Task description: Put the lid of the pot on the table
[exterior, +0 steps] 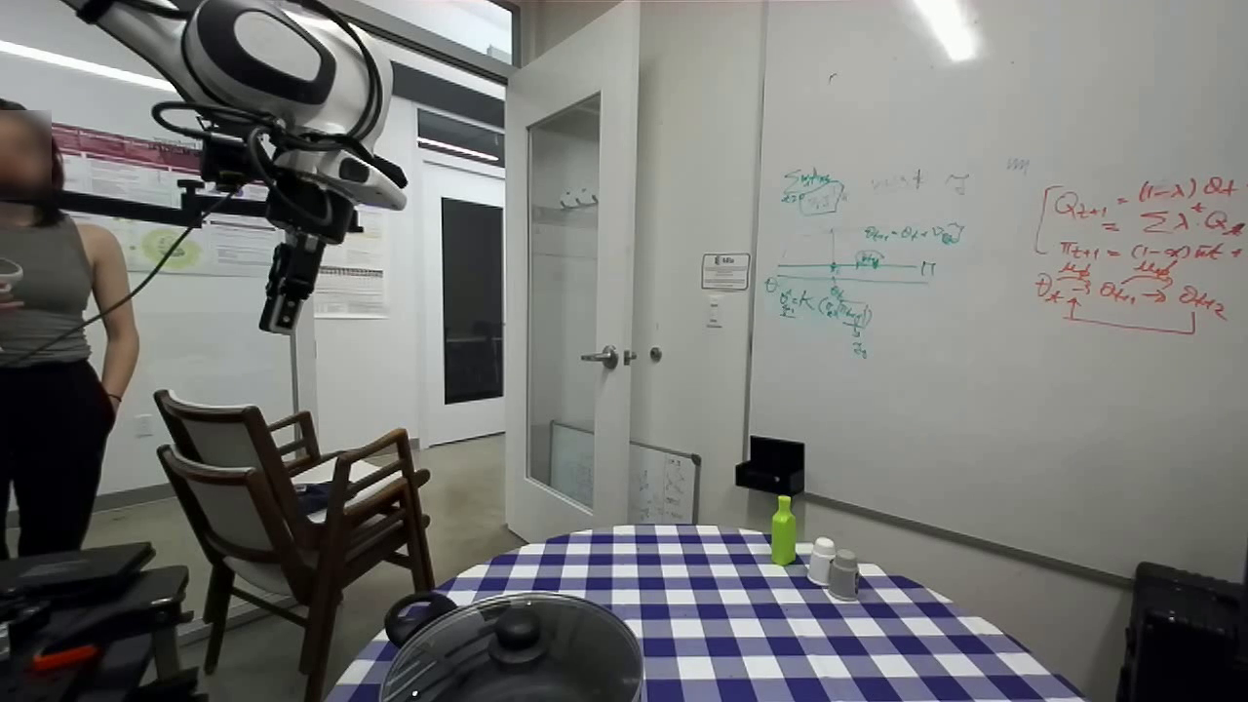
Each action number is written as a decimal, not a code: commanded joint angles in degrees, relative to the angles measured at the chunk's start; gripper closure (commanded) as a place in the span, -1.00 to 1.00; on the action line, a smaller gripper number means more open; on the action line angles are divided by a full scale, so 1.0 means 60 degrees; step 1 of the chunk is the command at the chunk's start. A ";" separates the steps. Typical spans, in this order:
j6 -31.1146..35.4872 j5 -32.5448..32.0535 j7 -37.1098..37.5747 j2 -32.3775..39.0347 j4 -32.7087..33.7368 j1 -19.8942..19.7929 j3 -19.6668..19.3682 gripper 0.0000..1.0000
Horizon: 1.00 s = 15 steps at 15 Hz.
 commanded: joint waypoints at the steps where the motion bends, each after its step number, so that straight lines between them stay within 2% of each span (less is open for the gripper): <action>1: -0.0024 -0.0028 0.0029 0.0011 0.0020 0.0078 -0.0071 -1.00; 15: 0.0050 0.0025 -0.0050 0.0141 0.0101 0.0026 -0.0170 -1.00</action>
